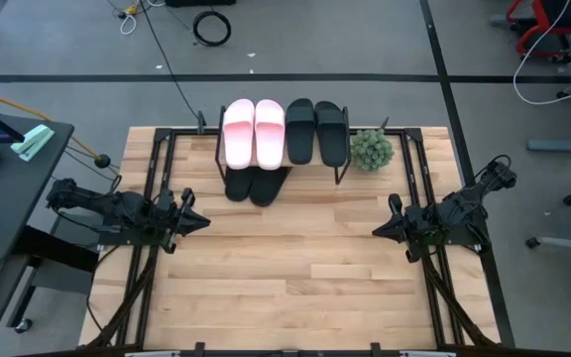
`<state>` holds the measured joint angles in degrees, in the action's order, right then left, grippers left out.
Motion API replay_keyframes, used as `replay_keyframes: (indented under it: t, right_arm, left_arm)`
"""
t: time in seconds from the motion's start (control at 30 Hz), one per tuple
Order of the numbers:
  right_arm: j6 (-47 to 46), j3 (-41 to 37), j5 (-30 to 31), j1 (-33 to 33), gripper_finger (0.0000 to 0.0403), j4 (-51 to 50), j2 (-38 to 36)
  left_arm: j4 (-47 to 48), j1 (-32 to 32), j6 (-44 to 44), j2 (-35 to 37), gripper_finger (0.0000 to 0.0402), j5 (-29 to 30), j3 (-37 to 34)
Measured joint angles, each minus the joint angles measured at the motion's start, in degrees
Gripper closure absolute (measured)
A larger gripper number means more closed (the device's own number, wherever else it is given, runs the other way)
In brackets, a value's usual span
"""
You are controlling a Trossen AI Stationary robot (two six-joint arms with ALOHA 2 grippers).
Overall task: Pick and place slides into the shelf
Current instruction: Return to Home Position
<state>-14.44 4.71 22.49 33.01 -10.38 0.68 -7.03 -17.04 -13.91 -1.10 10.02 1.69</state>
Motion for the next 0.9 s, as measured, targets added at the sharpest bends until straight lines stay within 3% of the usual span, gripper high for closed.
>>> replay_keyframes:
  t: [0.23,0.9]
  right_arm:
    - [1.38,-0.04,-6.44,0.07,0.0389,0.1,0.14]
    - [-0.83,0.23,-6.91,0.07,0.0389,-0.15,0.18]
  left_arm:
    - [0.0,0.0,-0.04,0.0,0.0372,0.0,0.0]
    - [0.0,0.0,0.03,0.0,0.0369,0.0,0.0]
